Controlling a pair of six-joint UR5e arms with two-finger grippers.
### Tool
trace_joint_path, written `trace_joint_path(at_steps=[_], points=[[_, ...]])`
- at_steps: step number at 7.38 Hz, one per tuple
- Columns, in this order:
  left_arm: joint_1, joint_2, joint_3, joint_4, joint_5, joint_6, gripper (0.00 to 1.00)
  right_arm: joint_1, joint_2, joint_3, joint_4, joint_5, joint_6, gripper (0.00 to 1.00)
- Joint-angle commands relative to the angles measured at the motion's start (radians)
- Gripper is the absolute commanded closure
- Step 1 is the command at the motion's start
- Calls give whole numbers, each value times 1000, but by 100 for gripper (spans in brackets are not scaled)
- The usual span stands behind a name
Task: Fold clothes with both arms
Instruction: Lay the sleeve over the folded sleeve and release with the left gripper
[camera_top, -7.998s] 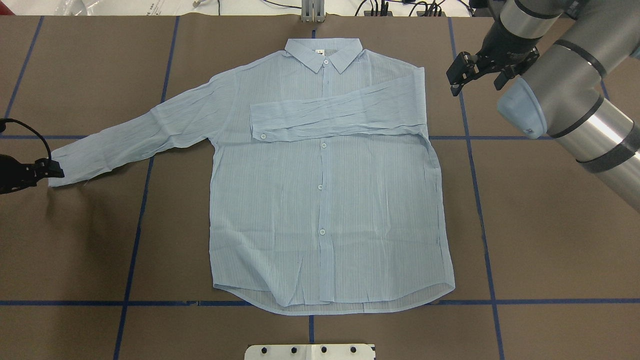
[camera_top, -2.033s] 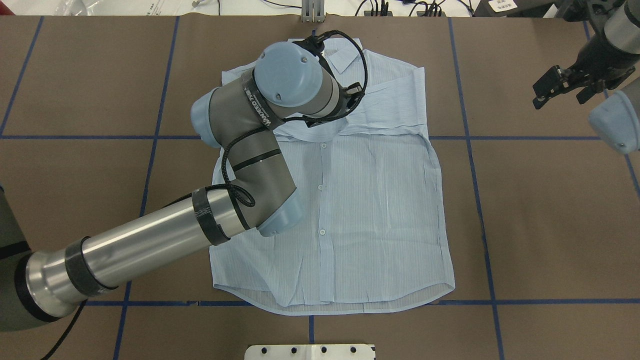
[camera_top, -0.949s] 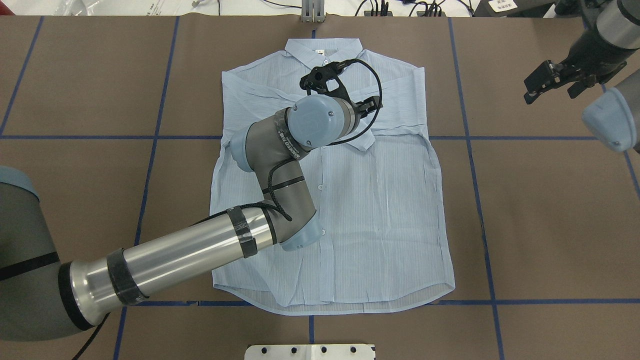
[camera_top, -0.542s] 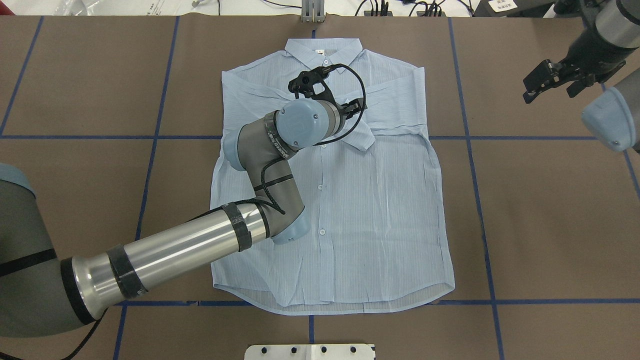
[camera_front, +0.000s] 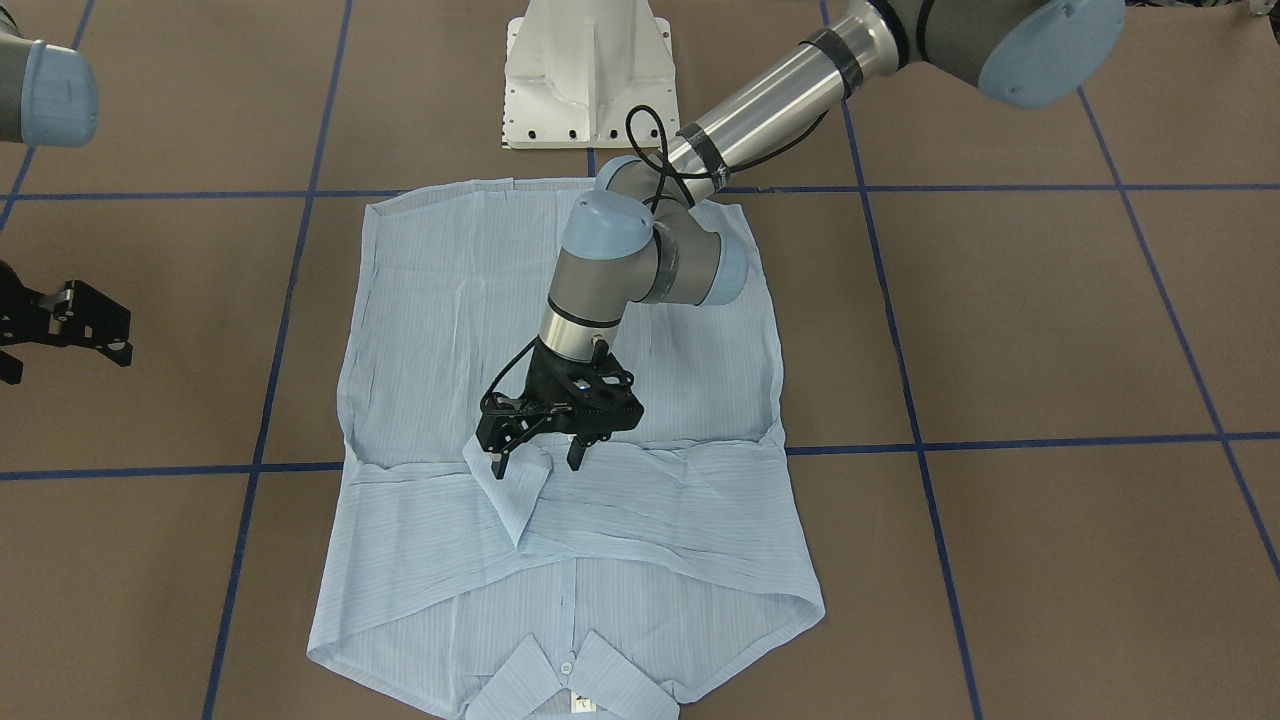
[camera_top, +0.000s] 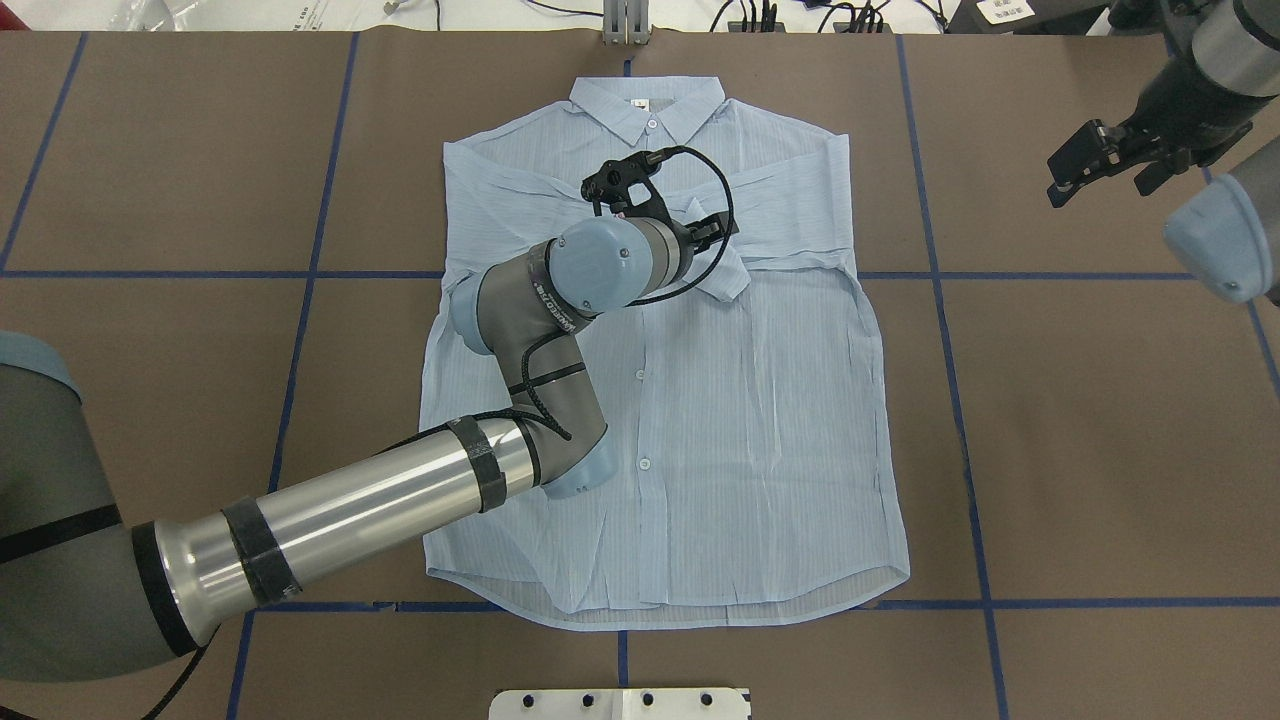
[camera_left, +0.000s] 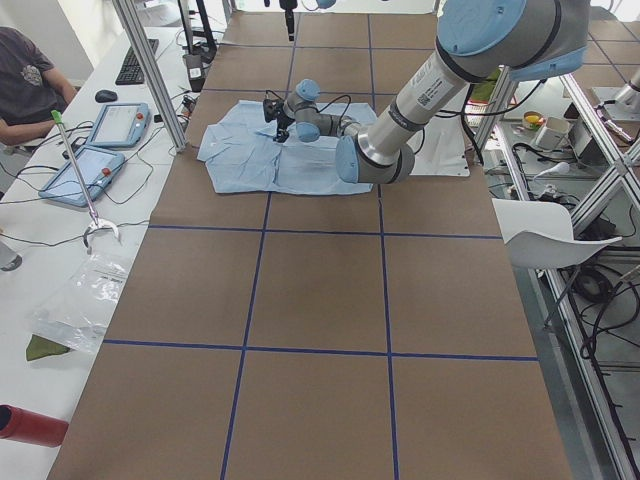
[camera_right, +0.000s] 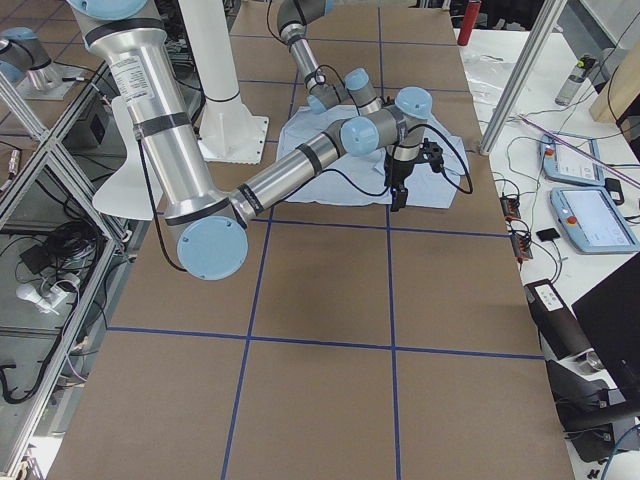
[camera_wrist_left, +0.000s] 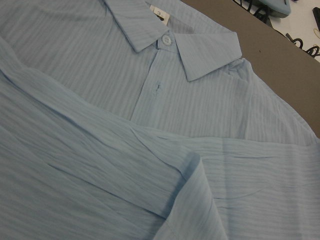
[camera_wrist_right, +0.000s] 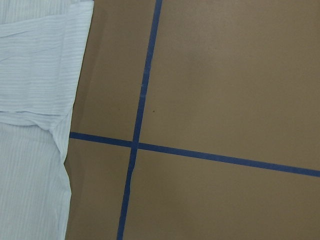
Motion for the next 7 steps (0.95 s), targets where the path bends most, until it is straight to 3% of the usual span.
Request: trace_joint_path(at_steps=[1, 7], points=[[16, -9, 3, -11, -4, 0, 0, 0, -1, -2, 1, -4, 0, 0], [17, -38, 61, -56, -1, 0, 0, 2, -3, -3, -5, 0, 0, 0]])
